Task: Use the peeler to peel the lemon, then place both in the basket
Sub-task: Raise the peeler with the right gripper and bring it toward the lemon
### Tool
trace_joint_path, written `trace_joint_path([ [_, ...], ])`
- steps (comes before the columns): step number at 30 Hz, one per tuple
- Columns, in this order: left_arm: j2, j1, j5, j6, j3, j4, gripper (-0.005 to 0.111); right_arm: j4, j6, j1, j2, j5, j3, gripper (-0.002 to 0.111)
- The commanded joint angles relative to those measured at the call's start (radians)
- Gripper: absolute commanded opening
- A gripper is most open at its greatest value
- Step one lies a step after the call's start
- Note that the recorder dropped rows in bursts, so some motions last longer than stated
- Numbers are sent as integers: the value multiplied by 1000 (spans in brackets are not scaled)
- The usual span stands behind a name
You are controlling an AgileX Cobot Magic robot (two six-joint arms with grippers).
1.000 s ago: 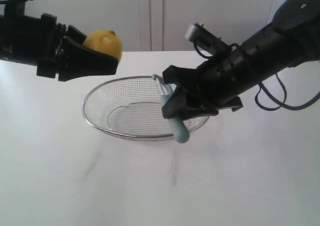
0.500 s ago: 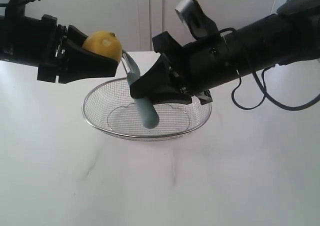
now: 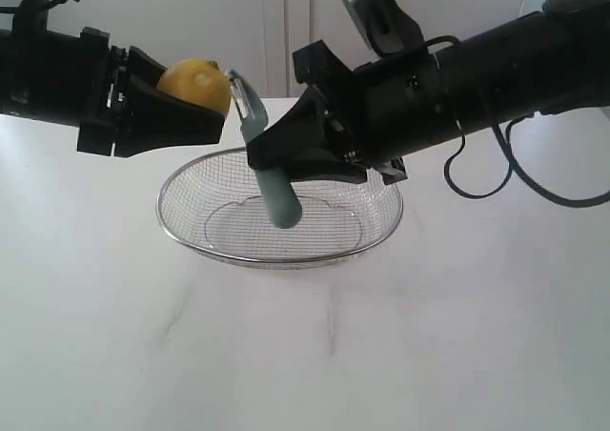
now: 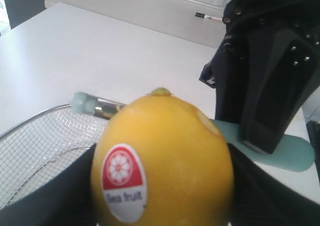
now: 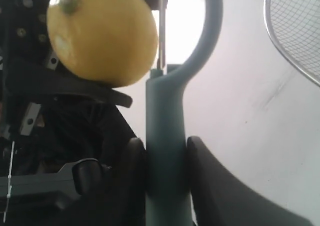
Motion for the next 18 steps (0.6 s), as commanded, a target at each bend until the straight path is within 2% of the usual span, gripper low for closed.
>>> trace_joint_path([
  [1,-5,5,16,-1,-7,-30,0,27,-10,-1,-32,-29,4,0],
  [11,-5,5,16,-1,-7,-30,0,31,-10,-1,-44,-62,4,0],
  [18,-5,5,16,-2,-7,-30,0,40,-10,-1,46,22,4,0],
])
